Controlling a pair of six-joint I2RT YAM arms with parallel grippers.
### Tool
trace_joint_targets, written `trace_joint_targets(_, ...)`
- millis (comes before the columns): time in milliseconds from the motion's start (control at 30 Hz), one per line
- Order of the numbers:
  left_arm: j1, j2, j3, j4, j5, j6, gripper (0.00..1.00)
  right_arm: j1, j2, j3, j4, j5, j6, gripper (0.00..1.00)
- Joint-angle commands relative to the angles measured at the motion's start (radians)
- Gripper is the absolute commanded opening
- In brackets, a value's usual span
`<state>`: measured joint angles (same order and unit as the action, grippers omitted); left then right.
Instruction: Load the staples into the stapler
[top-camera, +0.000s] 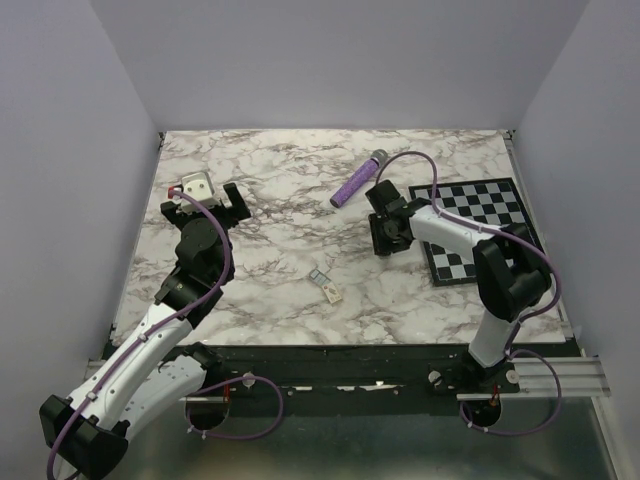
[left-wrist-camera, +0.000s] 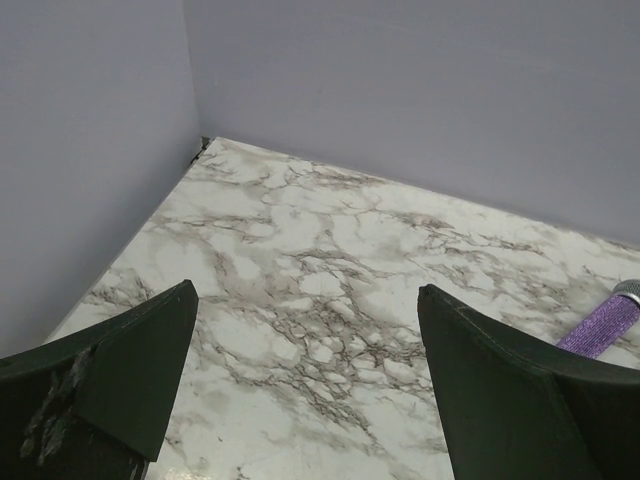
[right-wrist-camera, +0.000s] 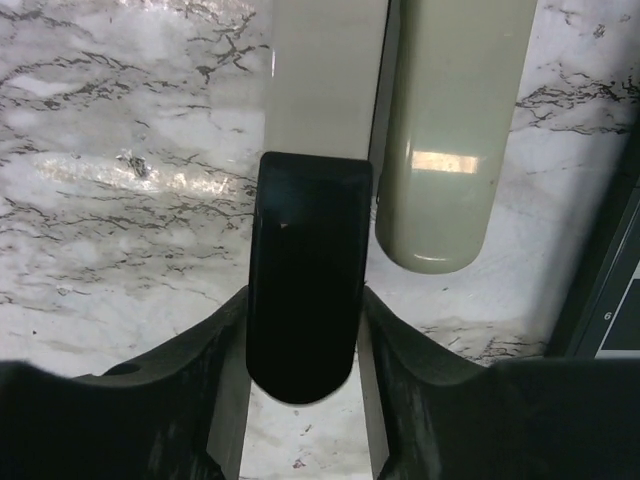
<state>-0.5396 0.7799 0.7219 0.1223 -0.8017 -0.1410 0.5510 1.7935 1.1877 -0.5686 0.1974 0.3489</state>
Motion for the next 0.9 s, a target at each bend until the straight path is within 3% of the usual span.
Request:
trace_joint_targets(0, 0.003, 0.001, -0.018, 0.028, -0.039, 0.024, 0.99, -0.005, -0.037, 0.012, -0.059, -0.007, -0.033, 0.56)
trace_joint_targets(33, 0.003, 0.001, -0.018, 0.03, -0.04, 0.026, 0.99, -0.005, -0.069, 0.015, -0.06, -0.009, -0.033, 0.62)
trace_joint_targets(233, 0.012, -0.007, -0.018, 0.036, -0.063, 0.037, 0.99, -0.022, -0.206, 0.038, -0.083, 0.028, -0.042, 0.78)
trace_joint_targets(467, 0.032, -0.053, -0.029, 0.066, -0.103, 0.069, 0.99, -0.115, -0.434, 0.001, -0.083, 0.097, -0.004, 0.86)
trace_joint_targets(667, 0.05, -0.14, -0.059, 0.144, -0.16, 0.133, 0.99, -0.164, -0.701, -0.071, -0.07, 0.278, 0.024, 0.99)
trace_joint_targets(867, 0.064, -0.264, -0.107, 0.233, -0.194, 0.188, 0.99, -0.168, -1.011, -0.172, -0.025, 0.459, 0.035, 1.0)
